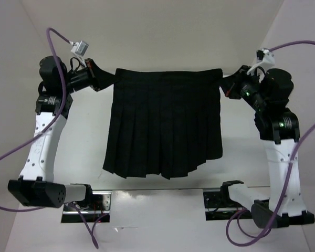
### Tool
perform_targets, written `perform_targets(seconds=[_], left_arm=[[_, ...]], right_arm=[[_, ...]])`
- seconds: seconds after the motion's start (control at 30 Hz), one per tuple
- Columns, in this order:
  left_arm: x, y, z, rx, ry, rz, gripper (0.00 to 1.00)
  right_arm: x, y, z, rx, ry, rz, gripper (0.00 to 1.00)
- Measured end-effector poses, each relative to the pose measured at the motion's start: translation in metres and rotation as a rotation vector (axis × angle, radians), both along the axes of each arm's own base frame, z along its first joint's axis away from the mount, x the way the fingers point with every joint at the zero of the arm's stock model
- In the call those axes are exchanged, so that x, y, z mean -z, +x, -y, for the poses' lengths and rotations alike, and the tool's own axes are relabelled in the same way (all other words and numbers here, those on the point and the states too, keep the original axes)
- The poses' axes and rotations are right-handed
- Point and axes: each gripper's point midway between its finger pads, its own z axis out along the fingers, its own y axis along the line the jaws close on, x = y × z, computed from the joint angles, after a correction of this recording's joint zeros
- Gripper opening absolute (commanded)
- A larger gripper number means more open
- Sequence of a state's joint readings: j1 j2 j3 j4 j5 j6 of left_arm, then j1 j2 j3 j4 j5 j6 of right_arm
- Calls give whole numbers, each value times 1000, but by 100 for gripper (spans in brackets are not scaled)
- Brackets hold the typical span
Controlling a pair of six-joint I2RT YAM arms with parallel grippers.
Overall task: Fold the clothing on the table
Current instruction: Flatten the skirt out
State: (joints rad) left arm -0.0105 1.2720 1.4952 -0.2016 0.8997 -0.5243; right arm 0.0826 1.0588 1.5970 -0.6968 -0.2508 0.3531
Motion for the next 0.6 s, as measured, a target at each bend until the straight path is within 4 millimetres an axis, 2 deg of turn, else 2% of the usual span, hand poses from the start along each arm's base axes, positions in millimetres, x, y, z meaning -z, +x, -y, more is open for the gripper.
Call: perform_targets(seconds=[0.07,0.13,0.2,0.23,0.3,0.37,0.43,0.47,0.5,0.57,0.6], left_arm=[[18,25,-1,-8,1,-48,0],[48,59,-4,-20,2,-122,0],[95,106,-9,-42,5,-231,0],[123,128,-11,-51,6,-292,0],[185,164,-15,-65,10,-421,0],[248,190,-16,-79,17,-544,0],[289,203,-17,-88,22,-627,1],[303,209,-17,-92,24,-656,1],[309,215,-17,-92,24,-669,1],[306,229,-17,-92,24,-648,2],[295,235,-17,-90,23,-620,2]], right_arm=[[16,26,-2,0,-2,-52,0],[46,62,-5,1,-6,-134,0],[89,103,-7,4,-13,-236,0],[121,127,-8,7,-18,-309,0],[187,159,-8,9,-23,-457,0],[250,178,-8,5,-26,-598,0],[293,191,-8,4,-28,-688,0],[307,197,-8,5,-28,-712,0],[315,202,-7,6,-27,-727,0],[314,212,-7,7,-24,-716,0],[307,215,-7,4,-23,-699,0]])
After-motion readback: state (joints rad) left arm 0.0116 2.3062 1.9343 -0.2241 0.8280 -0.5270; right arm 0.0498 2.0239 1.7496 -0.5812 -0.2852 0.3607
